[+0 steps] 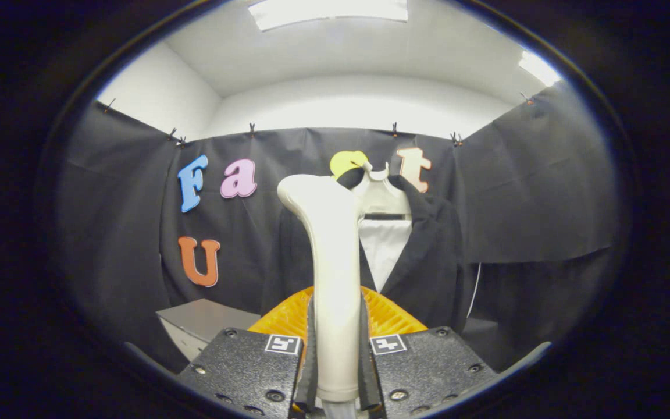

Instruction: Iron the clothes twice with a garment steamer, once on the left side and once on the right side.

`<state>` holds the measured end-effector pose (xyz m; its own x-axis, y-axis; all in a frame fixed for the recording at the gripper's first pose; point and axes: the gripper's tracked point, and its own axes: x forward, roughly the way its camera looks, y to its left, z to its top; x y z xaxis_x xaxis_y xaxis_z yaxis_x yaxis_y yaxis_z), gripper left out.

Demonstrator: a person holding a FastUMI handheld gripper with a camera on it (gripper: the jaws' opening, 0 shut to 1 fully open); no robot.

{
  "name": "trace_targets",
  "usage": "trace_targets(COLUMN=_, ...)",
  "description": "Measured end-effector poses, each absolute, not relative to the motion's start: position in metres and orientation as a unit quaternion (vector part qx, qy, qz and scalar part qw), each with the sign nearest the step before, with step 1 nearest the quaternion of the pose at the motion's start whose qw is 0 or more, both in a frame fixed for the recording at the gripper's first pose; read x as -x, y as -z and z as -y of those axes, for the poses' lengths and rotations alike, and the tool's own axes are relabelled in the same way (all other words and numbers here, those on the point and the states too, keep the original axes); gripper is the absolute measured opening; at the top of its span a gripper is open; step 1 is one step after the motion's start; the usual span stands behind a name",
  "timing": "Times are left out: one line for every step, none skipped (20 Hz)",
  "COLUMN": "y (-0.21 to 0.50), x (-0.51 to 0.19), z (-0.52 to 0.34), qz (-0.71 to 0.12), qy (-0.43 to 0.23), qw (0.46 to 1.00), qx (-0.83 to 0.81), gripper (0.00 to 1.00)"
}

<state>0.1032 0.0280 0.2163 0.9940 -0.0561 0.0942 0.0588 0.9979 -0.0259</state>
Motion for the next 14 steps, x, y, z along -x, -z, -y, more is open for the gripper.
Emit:
trace_targets(y=-0.220, x=-0.113, z=-0.030, qz=0.061, qy=0.038, qw=0.997, qx=0.020, gripper=0.30)
trace_targets(y=-0.219, x=-0.120, z=-0.027, qz=0.065, qy=0.049, qw=0.996, qx=0.029, gripper=0.30)
trace_targets(y=-0.220, x=-0.128, z=-0.026, qz=0.075, qy=0.062, qw=0.995, qx=0.034, gripper=0.31)
trace_targets(y=-0.217, x=-0.135, z=-0.026, qz=0.078, qy=0.071, qw=0.994, qx=0.040, gripper=0.31)
trace_targets(y=-0.214, x=-0.143, z=-0.028, qz=0.081, qy=0.074, qw=0.993, qx=0.043, gripper=0.31)
trace_targets(y=-0.210, x=-0.149, z=-0.031, qz=0.079, qy=0.077, qw=0.993, qx=0.046, gripper=0.30)
trace_targets(y=-0.205, x=-0.156, z=-0.032, qz=0.077, qy=0.082, qw=0.992, qx=0.052, gripper=0.30)
trace_targets(y=-0.202, x=-0.163, z=-0.030, qz=0.078, qy=0.091, qw=0.991, qx=0.059, gripper=0.31)
trace_targets(y=-0.200, x=-0.168, z=-0.026, qz=0.082, qy=0.106, qw=0.988, qx=0.071, gripper=0.30)
trace_targets(y=-0.199, x=-0.170, z=-0.024, qz=0.089, qy=0.119, qw=0.985, qx=0.083, gripper=0.30)
trace_targets(y=-0.197, x=-0.170, z=-0.023, qz=0.095, qy=0.128, qw=0.983, qx=0.093, gripper=0.30)
trace_targets(y=-0.194, x=-0.171, z=-0.023, qz=0.097, qy=0.134, qw=0.981, qx=0.103, gripper=0.30)
trace_targets(y=-0.189, x=-0.174, z=-0.022, qz=0.096, qy=0.135, qw=0.980, qx=0.109, gripper=0.31)
trace_targets(y=-0.182, x=-0.178, z=-0.020, qz=0.091, qy=0.136, qw=0.980, qx=0.114, gripper=0.31)
